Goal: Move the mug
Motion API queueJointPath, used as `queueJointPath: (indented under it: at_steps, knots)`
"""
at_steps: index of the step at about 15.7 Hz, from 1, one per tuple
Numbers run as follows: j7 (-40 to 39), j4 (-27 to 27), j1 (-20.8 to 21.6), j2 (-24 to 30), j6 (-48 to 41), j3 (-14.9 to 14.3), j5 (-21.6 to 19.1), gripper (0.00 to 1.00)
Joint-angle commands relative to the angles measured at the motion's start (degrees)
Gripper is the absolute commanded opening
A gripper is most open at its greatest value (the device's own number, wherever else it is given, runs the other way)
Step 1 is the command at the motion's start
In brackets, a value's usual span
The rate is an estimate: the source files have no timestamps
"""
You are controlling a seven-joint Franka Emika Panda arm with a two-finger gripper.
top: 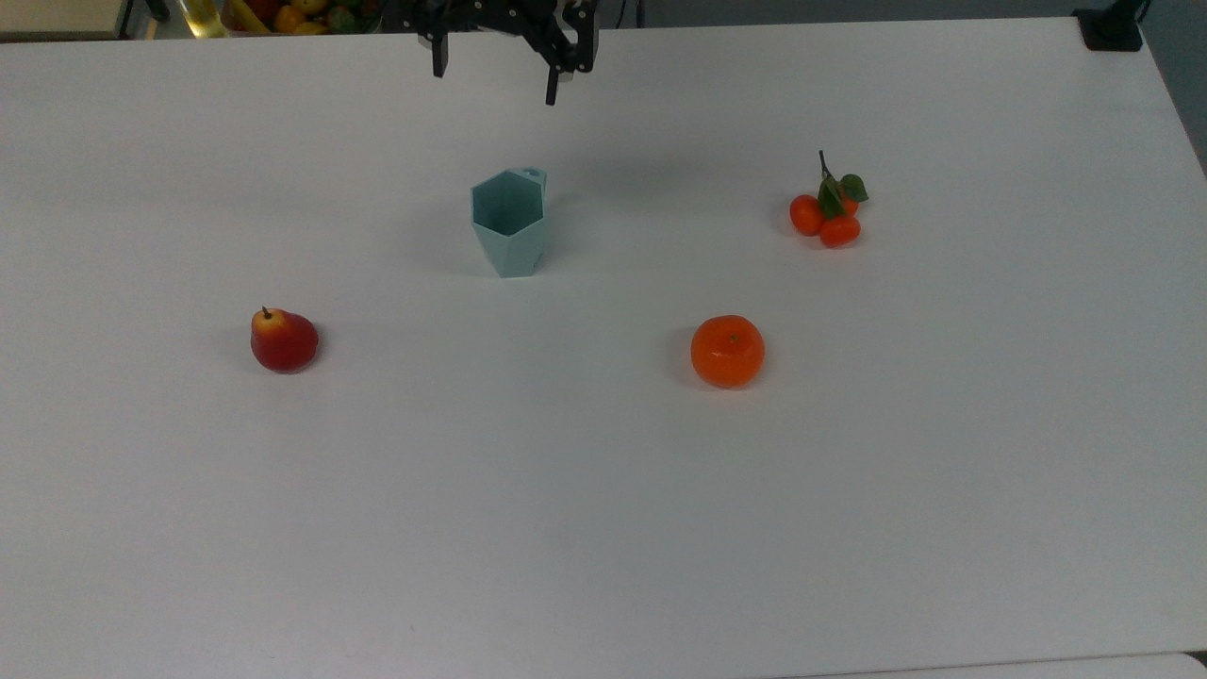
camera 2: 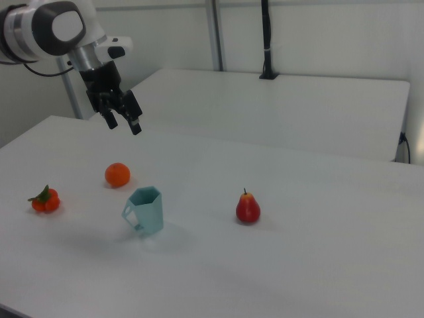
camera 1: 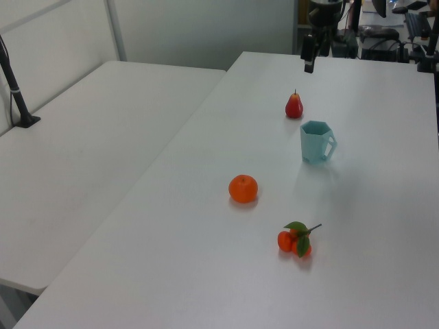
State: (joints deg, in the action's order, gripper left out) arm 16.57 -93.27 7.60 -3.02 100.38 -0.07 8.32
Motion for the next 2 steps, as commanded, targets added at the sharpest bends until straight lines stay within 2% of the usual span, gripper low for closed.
queueJointPath:
  at_steps: [1, 2]
  knots:
    - [-0.92, -0.07, -0.04, 2.23, -4.93, -0.37, -2.16, 1.0]
    - [-0.92, -0.07, -0.04, 2.23, -5.37, -0.46, -2.17, 1.0]
